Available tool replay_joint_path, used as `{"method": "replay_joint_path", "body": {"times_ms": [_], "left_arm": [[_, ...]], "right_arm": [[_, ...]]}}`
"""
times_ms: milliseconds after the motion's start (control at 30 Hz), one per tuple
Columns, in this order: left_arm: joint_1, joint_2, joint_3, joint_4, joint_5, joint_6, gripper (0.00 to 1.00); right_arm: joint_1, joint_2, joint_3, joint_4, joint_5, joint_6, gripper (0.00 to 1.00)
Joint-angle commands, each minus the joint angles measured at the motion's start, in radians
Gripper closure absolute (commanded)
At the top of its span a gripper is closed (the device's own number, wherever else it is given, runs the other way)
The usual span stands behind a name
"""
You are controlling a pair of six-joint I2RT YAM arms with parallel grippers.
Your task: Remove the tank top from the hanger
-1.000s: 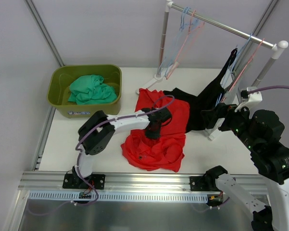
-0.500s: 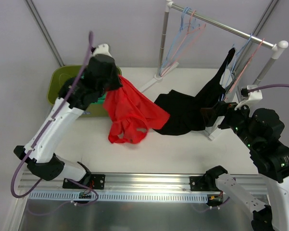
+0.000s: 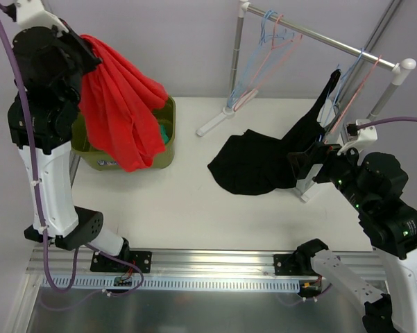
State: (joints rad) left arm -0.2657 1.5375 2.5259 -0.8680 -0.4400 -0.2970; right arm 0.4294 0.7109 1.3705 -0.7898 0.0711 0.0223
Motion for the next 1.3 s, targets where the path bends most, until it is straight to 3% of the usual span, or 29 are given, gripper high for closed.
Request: {"method": "replay_joint_path", "body": {"times_ms": [0, 67, 167, 267, 467, 600, 733, 833, 900, 933, 1133, 1267], "left_arm": [[0.161, 0.045, -0.016, 0.165, 0.171, -0.073, 1.00], [0.302, 0.132, -0.021, 0.182, 0.353, -0.152, 1.00], [0.419, 0.255, -0.016, 0.228, 0.557, -0.298, 1.00], [0.480, 0.338, -0.001, 0.303, 0.671, -0.381, 1.00], [0.514, 0.397, -0.064, 0.371, 0.770, -0.360, 1.00], [0.459, 0.404, -0.139, 0.366, 0.854, -0.249, 1.00], [0.346, 0.366, -0.238, 0.249, 0.786, -0.087, 1.00], [0.269, 0.296, -0.544, 0.250, 0.695, -0.024, 1.00], [0.240, 0.270, -0.654, 0.250, 0.653, -0.036, 1.00], [0.237, 0.244, -0.749, 0.250, 0.632, -0.066, 1.00], [0.258, 0.116, -0.982, 0.244, 0.466, -0.154, 1.00], [0.377, 0.058, -1.099, 0.219, 0.420, -0.264, 1.00]], "right_arm": [[-0.003, 0.004, 0.013, 0.046, -0.017, 0.022, 0.01], [-0.003, 0.012, 0.013, 0.046, -0.024, 0.031, 0.00], [-0.004, 0.031, 0.016, 0.041, -0.042, 0.036, 0.00], [-0.004, 0.050, 0.022, 0.029, -0.062, 0.048, 0.00], [-0.004, 0.078, -0.004, 0.021, -0.113, 0.083, 0.00], [-0.003, 0.126, -0.005, 0.032, -0.132, 0.094, 0.00], [-0.004, 0.171, -0.010, 0.063, -0.157, 0.103, 0.00], [-0.003, 0.196, -0.022, 0.105, -0.177, 0.116, 0.01], [-0.003, 0.206, -0.027, 0.121, -0.182, 0.119, 0.01], [-0.003, 0.211, -0.030, 0.133, -0.185, 0.117, 0.01], [-0.003, 0.213, -0.063, 0.162, -0.182, 0.113, 0.01], [-0.001, 0.208, -0.085, 0.179, -0.177, 0.110, 0.00]]}}
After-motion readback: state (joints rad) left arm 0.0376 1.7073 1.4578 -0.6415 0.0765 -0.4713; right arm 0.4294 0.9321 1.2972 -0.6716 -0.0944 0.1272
